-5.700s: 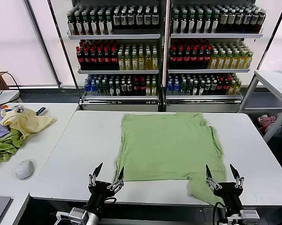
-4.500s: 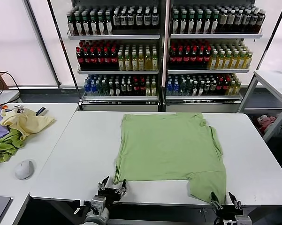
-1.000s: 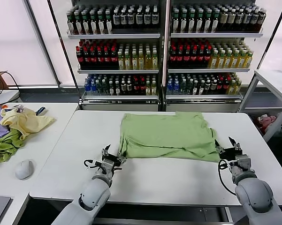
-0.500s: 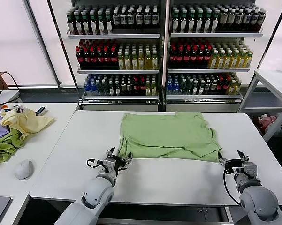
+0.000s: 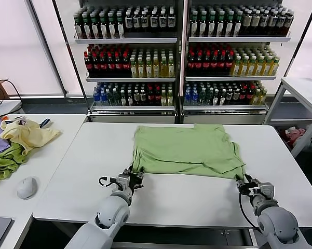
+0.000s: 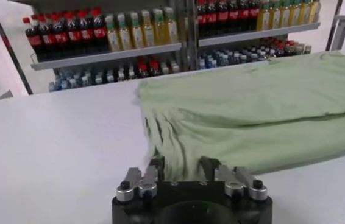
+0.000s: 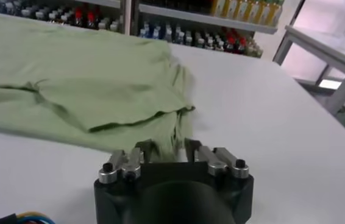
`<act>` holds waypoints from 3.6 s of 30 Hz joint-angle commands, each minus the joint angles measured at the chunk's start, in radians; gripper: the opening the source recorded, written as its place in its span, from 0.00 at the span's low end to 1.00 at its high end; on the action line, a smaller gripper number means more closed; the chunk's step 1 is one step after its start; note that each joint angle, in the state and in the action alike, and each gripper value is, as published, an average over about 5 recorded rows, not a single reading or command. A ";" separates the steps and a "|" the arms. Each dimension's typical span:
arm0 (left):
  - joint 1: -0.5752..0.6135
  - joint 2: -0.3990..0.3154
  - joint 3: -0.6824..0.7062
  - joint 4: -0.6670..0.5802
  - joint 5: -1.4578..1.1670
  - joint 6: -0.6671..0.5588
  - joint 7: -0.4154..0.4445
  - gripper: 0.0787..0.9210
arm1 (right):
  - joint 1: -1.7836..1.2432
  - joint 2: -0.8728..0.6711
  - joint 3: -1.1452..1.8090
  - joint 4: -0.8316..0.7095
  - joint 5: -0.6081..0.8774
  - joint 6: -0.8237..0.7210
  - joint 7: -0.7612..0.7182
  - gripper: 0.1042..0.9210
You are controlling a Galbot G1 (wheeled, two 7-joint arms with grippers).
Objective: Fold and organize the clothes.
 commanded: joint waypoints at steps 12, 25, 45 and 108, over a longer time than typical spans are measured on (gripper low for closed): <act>0.085 0.023 -0.030 -0.090 -0.017 -0.001 -0.004 0.07 | -0.066 -0.069 0.064 0.061 0.035 0.010 -0.033 0.01; 0.426 0.063 -0.090 -0.424 0.082 -0.021 -0.003 0.07 | -0.386 -0.040 0.198 0.332 -0.033 0.019 -0.049 0.01; 0.657 0.107 -0.134 -0.572 0.242 -0.026 0.019 0.08 | -0.634 0.066 0.250 0.513 -0.239 0.040 -0.034 0.17; -0.327 -0.054 0.042 0.370 -0.054 0.000 -0.020 0.88 | 0.833 0.199 -0.376 -0.832 0.005 0.000 0.060 0.87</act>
